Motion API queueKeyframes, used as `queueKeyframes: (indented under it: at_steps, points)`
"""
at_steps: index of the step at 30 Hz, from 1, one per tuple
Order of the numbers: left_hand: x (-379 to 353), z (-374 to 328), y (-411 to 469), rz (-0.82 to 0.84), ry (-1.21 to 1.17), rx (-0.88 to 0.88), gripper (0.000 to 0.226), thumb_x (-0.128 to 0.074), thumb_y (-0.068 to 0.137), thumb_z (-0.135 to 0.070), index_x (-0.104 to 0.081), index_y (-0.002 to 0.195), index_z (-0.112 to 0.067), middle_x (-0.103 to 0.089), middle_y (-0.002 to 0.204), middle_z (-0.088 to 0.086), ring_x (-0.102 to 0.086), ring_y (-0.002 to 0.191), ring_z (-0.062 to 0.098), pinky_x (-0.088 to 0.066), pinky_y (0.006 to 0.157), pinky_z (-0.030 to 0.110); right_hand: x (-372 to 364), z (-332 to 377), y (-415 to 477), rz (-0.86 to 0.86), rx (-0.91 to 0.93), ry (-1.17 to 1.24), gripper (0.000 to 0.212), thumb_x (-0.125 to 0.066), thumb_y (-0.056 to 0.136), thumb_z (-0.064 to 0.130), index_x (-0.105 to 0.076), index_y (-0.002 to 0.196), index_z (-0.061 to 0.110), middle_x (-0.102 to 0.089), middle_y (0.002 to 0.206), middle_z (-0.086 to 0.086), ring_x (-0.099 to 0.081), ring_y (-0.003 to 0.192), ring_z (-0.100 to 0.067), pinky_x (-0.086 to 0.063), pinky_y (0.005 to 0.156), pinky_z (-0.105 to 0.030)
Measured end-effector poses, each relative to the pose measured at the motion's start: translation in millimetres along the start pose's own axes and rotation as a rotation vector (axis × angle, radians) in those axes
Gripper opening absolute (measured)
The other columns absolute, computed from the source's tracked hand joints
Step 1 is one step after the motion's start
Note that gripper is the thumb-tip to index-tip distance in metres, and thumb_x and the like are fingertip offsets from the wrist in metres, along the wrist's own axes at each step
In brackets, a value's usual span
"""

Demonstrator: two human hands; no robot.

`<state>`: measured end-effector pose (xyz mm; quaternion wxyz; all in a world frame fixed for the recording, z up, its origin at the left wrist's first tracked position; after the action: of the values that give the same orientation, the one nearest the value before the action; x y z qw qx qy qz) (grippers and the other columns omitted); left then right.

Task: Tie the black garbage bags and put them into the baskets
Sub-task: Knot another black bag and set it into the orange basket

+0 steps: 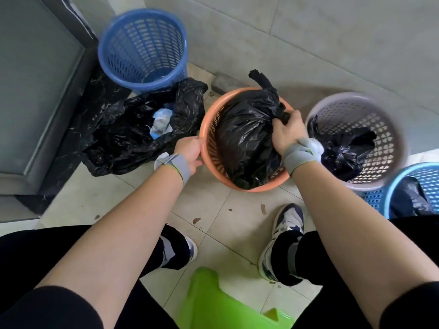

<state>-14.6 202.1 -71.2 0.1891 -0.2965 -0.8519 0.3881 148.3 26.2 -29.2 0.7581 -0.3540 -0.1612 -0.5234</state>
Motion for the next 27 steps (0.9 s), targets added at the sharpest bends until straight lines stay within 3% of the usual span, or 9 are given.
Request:
queueKeyframes:
  at_steps: [1, 3, 5, 6, 9, 13, 17, 23, 27]
  points:
    - [3.7, 1.6, 1.2, 0.005, -0.002, -0.005, 0.021, -0.052, 0.091, -0.007, -0.069, 0.102, -0.007, -0.065, 0.079, 0.008, -0.059, 0.072, 0.019, -0.05, 0.06, 0.029, -8.1, -0.1, -2.0, 0.03, 0.088, -0.029, 0.041, -0.055, 0.09, 0.029, -0.05, 0.131, 0.025, -0.063, 0.116, 0.005, -0.06, 0.109, -0.02, -0.04, 0.095, -0.025]
    - [8.6, 4.5, 2.5, 0.021, -0.016, -0.009, 0.023, -0.053, 0.092, -0.008, -0.07, 0.107, -0.003, -0.068, 0.088, 0.011, -0.062, 0.08, 0.021, -0.053, 0.065, 0.033, -27.0, 0.7, -6.7, 0.157, 0.161, -0.065, 0.075, -0.066, 0.088, 0.034, -0.027, 0.15, 0.016, -0.049, 0.142, -0.012, -0.046, 0.133, -0.029, -0.032, 0.111, -0.034]
    - [12.7, 7.7, 0.9, 0.028, -0.036, -0.016, 0.021, -0.054, 0.092, -0.007, -0.071, 0.104, -0.002, -0.068, 0.09, 0.012, -0.062, 0.084, 0.023, -0.056, 0.072, 0.038, -44.3, 0.8, -16.5, 0.25, 0.192, -0.213, 0.111, -0.071, 0.077, 0.055, 0.003, 0.155, 0.025, -0.029, 0.154, -0.018, -0.03, 0.143, -0.034, -0.025, 0.118, -0.047]
    - [13.7, 8.0, -1.5, 0.032, -0.054, -0.021, 0.02, -0.053, 0.092, -0.006, -0.07, 0.103, -0.002, -0.067, 0.09, 0.013, -0.061, 0.083, 0.023, -0.056, 0.071, 0.037, -48.3, 2.8, -23.9, 0.245, 0.235, -0.328, 0.117, -0.068, 0.072, 0.065, 0.01, 0.154, 0.032, -0.022, 0.158, -0.018, -0.023, 0.146, -0.035, -0.022, 0.119, -0.051]
    - [21.6, 8.8, -1.1, -0.003, -0.101, -0.009, 0.023, -0.048, 0.094, -0.003, -0.07, 0.097, -0.006, -0.069, 0.094, 0.013, -0.062, 0.085, 0.023, -0.057, 0.067, 0.035, -49.0, -5.7, -38.0, 0.22, 0.387, -0.546, 0.114, -0.064, 0.071, 0.071, 0.007, 0.153, 0.038, -0.006, 0.163, -0.016, -0.006, 0.151, -0.035, -0.009, 0.122, -0.05]
    - [42.4, 16.3, 6.1, -0.056, -0.127, 0.027, 0.026, -0.047, 0.096, -0.004, -0.071, 0.106, -0.005, -0.073, 0.105, 0.012, -0.066, 0.096, 0.026, -0.058, 0.081, 0.043, -43.6, -33.1, -42.7, 0.355, 0.455, -0.744, 0.092, -0.062, 0.084, 0.059, -0.008, 0.155, 0.041, -0.022, 0.158, -0.016, -0.024, 0.144, -0.038, -0.022, 0.119, -0.045]
    - [48.0, 23.3, 8.9, -0.064, -0.166, 0.035, 0.026, -0.045, 0.098, -0.003, -0.067, 0.111, -0.002, -0.071, 0.111, 0.014, -0.065, 0.103, 0.028, -0.055, 0.09, 0.048, -51.6, -41.8, -50.7, 0.291, 0.528, -0.881, 0.066, -0.043, 0.098, 0.051, -0.013, 0.156, 0.039, -0.026, 0.157, -0.015, -0.02, 0.146, -0.034, -0.015, 0.119, -0.051]
    - [29.3, 12.9, 11.5, 0.019, -0.316, 0.013, 0.023, -0.047, 0.099, -0.004, -0.062, 0.116, 0.0, -0.067, 0.119, 0.02, -0.064, 0.108, 0.029, -0.051, 0.098, 0.047, -56.4, -58.5, -54.4, 0.28, 0.497, -0.9, 0.076, -0.016, 0.089, 0.075, -0.006, 0.156, 0.04, -0.011, 0.164, -0.014, -0.001, 0.152, -0.034, -0.012, 0.12, -0.056]
    - [20.5, 2.1, 14.4, 0.099, -0.377, -0.048, 0.019, -0.049, 0.094, 0.006, -0.043, 0.103, -0.009, -0.06, 0.11, 0.021, -0.063, 0.104, 0.028, -0.048, 0.1, 0.05, -54.4, -54.2, -33.3, 0.239, 0.397, -0.93, 0.078, -0.009, 0.088, 0.078, -0.007, 0.156, 0.039, -0.009, 0.165, -0.013, 0.002, 0.152, -0.031, -0.011, 0.12, -0.055]
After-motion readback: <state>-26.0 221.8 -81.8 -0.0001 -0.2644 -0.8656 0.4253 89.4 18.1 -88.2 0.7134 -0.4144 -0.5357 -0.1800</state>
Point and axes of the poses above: each hand's wrist, its own y-axis towards the middle knuckle, its own x-axis out of the back of the hand, z = x × y, the point moved 2 cm from there along y, towards the middle knuckle
